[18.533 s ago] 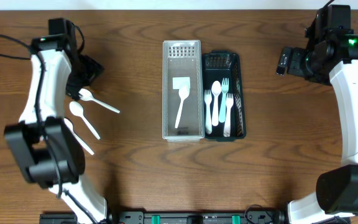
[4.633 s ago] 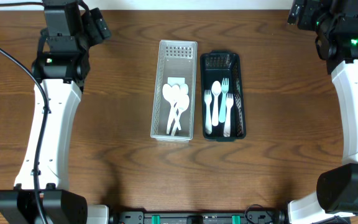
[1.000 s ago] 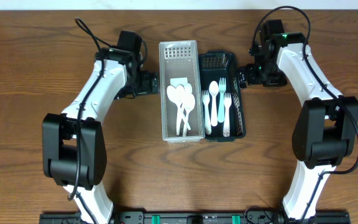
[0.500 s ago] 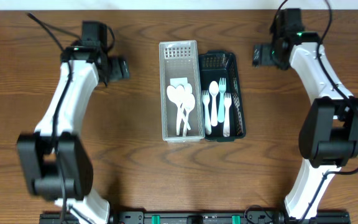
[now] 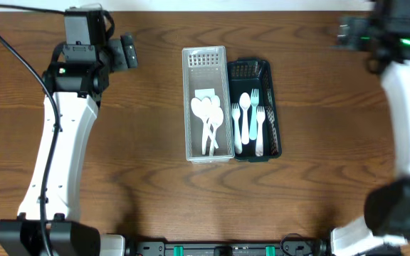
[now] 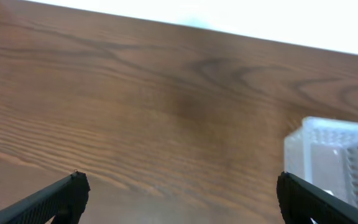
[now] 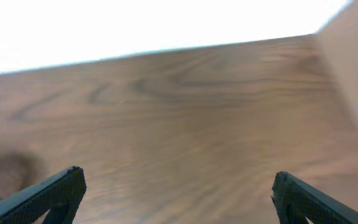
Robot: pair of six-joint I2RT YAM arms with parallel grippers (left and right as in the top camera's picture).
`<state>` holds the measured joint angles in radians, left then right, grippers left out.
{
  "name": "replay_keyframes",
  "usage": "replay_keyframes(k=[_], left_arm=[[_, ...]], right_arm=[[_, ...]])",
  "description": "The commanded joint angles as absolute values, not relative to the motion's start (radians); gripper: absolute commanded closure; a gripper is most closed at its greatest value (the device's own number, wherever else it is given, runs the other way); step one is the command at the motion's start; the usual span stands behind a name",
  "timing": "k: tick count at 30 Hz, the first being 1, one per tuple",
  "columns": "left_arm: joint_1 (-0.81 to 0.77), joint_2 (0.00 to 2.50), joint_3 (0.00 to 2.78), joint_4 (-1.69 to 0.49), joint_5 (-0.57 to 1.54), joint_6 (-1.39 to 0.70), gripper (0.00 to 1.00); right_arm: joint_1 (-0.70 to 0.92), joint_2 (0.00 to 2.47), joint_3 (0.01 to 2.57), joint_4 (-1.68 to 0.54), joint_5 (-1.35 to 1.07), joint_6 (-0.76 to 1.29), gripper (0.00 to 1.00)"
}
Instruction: Pack container
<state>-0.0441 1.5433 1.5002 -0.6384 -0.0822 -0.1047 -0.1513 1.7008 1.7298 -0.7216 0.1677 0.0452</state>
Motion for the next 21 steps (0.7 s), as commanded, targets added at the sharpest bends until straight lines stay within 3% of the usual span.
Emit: replay_keyframes(k=[1, 5, 10, 21], left_arm=[[-0.056, 1.414, 1.467, -0.643, -0.026, -0.092, 0.02], [-0.079, 1.25, 1.367, -0.618, -0.027, -0.081, 0.02], [-0.13, 0.979, 1.14, -0.543, -0.053, -0.08, 0.02], [-0.187, 0.425, 0.748, -0.575, -0.126, -0.077, 0.02]], right_arm=[[-0.246, 1.534, 1.681, -0.726, 0.138, 0.11, 0.01], [-0.311, 1.338, 1.502, -0.661, 0.138, 0.134, 0.01], [-0.259, 1.066, 1.206, -0.585, 0.138, 0.134, 0.01], [-0.07, 0.465, 0.823, -0.806, 0.208, 0.051, 0.01]])
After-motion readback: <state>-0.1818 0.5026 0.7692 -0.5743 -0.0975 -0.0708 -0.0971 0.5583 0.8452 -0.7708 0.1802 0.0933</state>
